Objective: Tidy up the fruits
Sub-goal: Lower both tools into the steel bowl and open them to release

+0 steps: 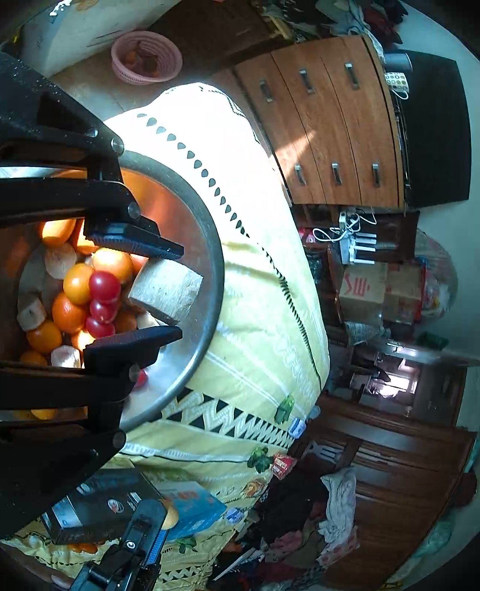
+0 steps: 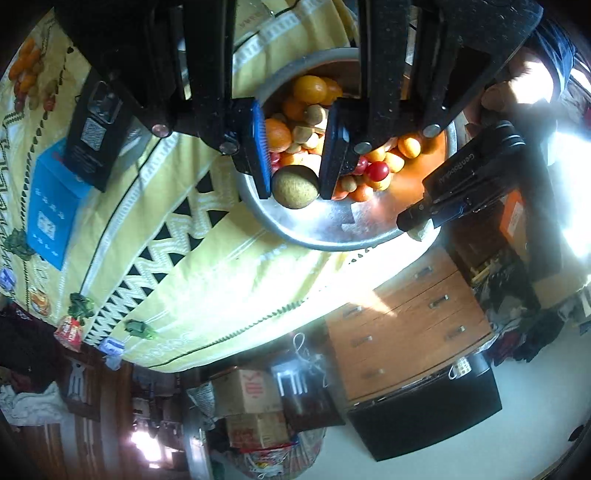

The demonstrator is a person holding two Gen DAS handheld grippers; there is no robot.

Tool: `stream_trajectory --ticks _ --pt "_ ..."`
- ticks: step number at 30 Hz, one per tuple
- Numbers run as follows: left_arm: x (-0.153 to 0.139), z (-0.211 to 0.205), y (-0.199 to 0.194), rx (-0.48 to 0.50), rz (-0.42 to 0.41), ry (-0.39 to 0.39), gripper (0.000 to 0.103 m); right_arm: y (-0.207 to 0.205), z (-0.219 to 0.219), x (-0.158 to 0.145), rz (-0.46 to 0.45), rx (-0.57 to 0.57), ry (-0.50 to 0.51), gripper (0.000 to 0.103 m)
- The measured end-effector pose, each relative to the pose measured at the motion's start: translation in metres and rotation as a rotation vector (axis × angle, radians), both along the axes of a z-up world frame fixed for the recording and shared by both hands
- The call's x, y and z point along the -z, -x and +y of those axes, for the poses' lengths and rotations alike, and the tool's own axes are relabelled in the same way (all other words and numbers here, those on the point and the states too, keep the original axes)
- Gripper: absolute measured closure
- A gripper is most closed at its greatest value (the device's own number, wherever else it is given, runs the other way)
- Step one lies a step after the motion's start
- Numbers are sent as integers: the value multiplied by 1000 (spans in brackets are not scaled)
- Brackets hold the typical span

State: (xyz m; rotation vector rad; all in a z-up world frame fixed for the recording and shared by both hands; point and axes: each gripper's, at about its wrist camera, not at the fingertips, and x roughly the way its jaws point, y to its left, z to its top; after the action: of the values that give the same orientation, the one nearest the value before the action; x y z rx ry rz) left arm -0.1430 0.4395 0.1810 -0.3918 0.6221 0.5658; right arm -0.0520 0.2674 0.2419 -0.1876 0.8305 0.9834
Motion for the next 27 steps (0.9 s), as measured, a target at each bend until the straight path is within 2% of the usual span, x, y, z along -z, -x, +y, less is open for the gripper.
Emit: stream_trajectory --ticks 7,27 --pt "25 1 8 -6 38 25 66 14 39 30 47 -77 79 77" --pt "40 14 7 11 57 51 66 17 61 46 60 -76 129 77"
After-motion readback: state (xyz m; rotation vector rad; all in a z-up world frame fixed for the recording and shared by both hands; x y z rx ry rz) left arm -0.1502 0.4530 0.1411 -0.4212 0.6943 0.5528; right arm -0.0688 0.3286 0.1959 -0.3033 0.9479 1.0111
